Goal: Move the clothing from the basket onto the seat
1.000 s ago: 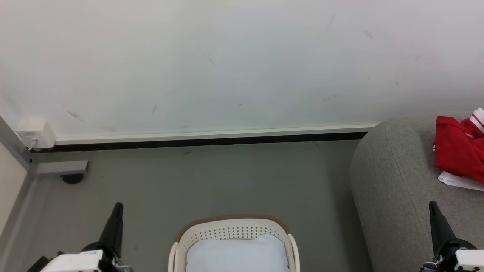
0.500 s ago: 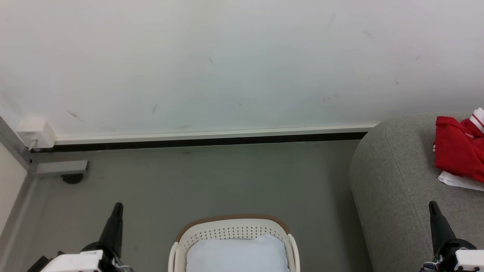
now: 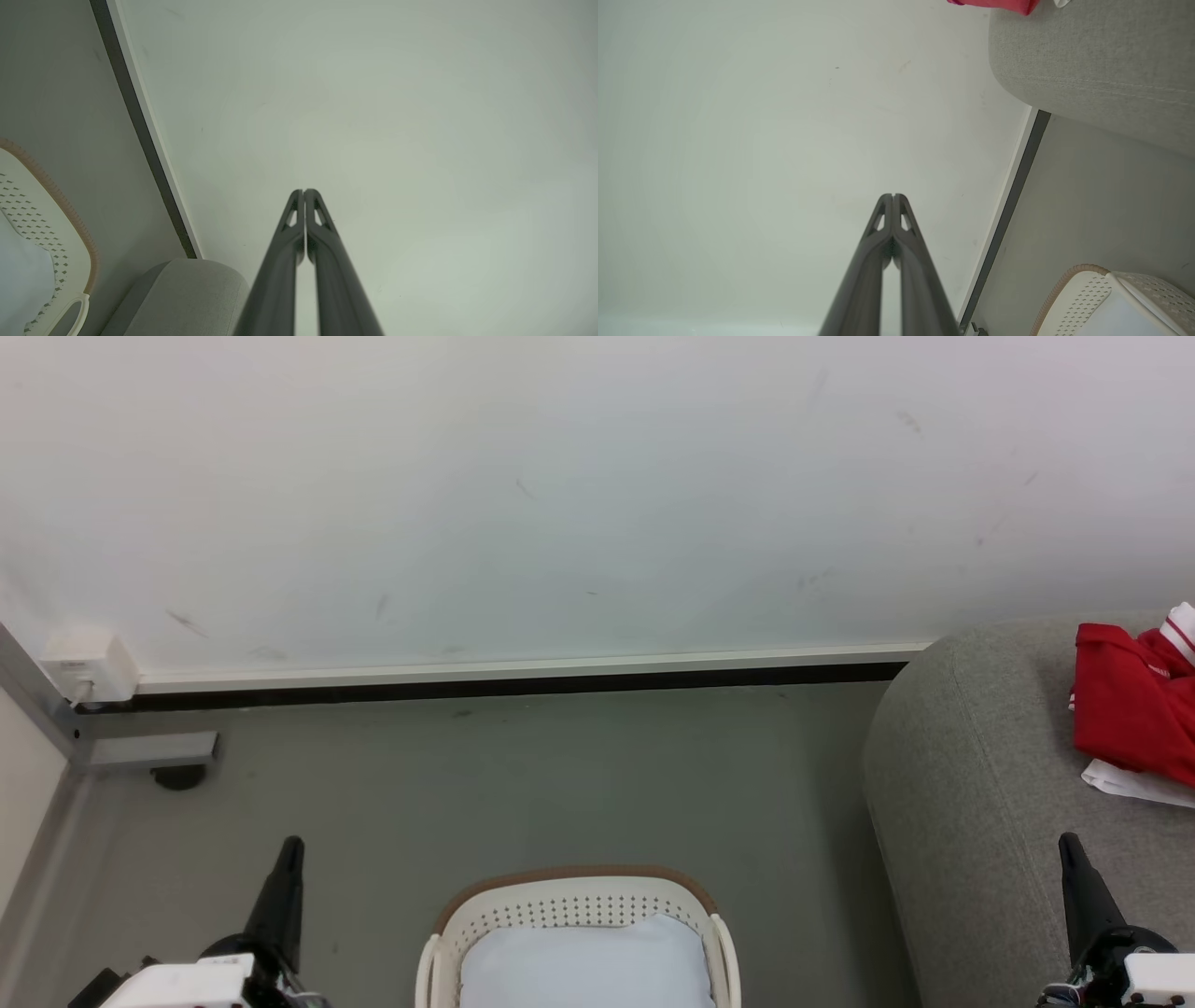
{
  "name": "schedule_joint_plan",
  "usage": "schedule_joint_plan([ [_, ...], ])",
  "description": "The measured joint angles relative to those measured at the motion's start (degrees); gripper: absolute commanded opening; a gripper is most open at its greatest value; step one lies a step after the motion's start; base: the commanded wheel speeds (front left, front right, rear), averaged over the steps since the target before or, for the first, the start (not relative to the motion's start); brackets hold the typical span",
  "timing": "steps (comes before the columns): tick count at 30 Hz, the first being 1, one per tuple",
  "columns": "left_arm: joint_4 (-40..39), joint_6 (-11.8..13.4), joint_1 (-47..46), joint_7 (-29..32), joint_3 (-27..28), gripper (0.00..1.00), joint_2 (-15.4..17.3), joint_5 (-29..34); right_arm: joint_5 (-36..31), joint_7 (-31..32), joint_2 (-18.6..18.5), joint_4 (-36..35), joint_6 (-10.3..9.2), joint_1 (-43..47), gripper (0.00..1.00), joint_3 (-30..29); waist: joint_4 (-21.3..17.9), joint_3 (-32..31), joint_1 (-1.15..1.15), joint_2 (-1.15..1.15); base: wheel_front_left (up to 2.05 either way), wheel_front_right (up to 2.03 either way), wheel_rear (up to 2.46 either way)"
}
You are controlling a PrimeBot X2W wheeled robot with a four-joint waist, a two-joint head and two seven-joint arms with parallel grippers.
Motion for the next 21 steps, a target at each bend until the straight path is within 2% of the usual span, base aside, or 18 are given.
schedule_joint_plan([
  [21, -0.01, 0.0, 0.0, 0.0, 0.0, 0.0, 0.0, 0.0, 0.0, 0.0, 0.0, -0.01, 0.0, 0.0, 0.0, 0.0, 0.0, 0.0, 0.0, 0.0, 0.0, 0.0, 0.0],
])
